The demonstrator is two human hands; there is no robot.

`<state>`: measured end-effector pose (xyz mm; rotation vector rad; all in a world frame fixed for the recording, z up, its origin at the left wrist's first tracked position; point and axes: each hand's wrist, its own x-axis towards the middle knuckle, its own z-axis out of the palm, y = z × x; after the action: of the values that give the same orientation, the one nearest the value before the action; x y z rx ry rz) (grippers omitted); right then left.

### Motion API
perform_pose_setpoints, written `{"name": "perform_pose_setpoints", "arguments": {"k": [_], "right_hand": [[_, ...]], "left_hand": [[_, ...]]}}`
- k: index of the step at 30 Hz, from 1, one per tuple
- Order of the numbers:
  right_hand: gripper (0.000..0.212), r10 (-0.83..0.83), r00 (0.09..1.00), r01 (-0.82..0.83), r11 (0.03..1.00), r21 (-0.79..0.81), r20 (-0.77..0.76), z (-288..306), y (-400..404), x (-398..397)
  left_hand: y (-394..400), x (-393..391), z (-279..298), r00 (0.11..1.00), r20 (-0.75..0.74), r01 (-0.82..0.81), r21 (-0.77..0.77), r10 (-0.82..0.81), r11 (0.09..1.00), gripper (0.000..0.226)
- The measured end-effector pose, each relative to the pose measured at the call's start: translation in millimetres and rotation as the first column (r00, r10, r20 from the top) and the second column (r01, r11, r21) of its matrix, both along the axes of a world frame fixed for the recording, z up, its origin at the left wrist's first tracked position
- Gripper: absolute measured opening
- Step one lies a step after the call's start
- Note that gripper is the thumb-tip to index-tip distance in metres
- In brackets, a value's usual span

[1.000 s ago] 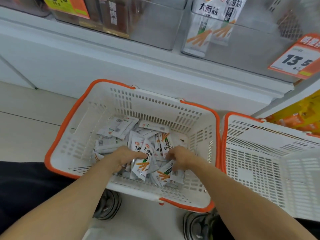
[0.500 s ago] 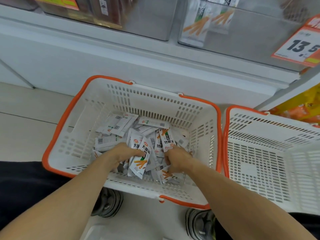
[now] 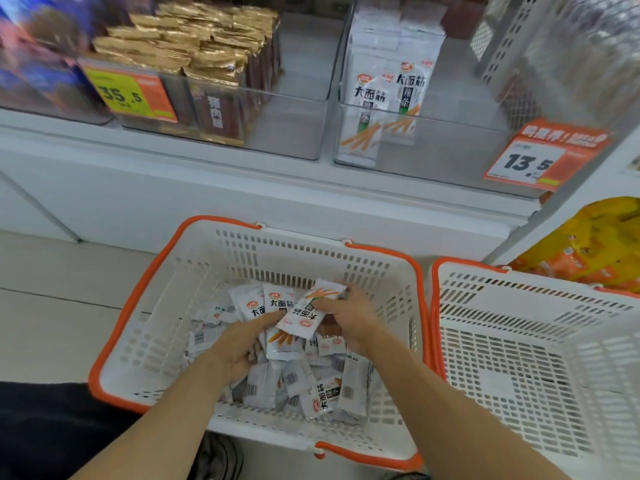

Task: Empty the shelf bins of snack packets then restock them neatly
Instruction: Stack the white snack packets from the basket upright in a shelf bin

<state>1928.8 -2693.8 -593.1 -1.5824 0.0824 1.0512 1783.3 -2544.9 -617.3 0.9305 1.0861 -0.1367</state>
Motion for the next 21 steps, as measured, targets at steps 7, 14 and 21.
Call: {"name": "perform_pose_setpoints", "arguments": {"k": [7,14,21], "right_hand": [[0.028,0.348,0.934,-0.35,0.937,0.007,0.085,19,-9,12],[0.038,0.819,0.525,-0.769,0.573,-0.283,0.232,65,-25,34],[0.061,0.799,0.397,-0.577,0.6,-0.554,0.452,80,-8,23]], "left_hand": [[-1,2,33,0.988,0.141,-0.064,-0.018,0.066,0.998,0.034],[8,-5,51,0.971,0.234,0.067,-0.074,-0.048,0.995,0.034],[-8,-1,58,0.868,0.259,0.447,-0.036,-0.424,0.894,0.051]]}}
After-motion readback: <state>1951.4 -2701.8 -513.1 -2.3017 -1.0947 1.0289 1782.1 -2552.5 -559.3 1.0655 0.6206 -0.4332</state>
